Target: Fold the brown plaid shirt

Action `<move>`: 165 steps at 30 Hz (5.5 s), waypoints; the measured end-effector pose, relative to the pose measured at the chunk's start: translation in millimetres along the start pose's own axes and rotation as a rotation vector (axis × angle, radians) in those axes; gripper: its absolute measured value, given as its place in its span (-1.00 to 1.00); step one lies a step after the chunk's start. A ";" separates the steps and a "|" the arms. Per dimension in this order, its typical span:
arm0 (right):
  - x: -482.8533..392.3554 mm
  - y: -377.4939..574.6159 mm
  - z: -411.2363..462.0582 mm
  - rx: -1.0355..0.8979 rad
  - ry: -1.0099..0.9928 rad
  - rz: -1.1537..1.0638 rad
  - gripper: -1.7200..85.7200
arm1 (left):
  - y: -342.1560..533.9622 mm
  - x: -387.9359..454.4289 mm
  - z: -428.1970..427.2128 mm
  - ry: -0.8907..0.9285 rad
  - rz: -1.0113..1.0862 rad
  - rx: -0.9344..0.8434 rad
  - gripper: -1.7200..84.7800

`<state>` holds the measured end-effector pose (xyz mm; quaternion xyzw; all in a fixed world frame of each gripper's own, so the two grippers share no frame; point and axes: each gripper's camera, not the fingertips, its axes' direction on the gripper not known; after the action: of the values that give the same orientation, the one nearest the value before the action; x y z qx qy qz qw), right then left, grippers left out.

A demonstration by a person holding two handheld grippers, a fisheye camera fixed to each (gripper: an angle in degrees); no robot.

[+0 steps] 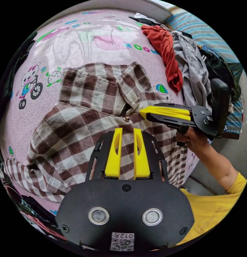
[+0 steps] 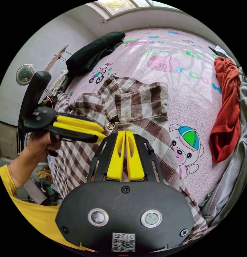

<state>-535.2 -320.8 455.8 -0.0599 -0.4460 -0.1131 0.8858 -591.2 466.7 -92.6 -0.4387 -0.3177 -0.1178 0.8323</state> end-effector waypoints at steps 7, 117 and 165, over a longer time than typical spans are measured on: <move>2.8 -3.6 14.5 -0.011 -0.009 -0.011 -0.95 | 5.4 4.6 -18.3 -0.039 -0.014 0.005 -0.87; -110.2 572.2 303.0 -0.164 0.111 0.133 -0.77 | 564.4 44.7 -302.4 -0.292 0.490 -0.107 -0.92; 38.8 644.4 212.3 -0.125 -0.459 0.528 -0.94 | 546.4 -16.1 -288.3 -0.400 0.485 -0.155 -0.94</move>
<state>-514.3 340.7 609.9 -0.2511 -0.5948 0.1089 0.7558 -221.4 554.1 -579.9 -0.5781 -0.3513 0.1487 0.7213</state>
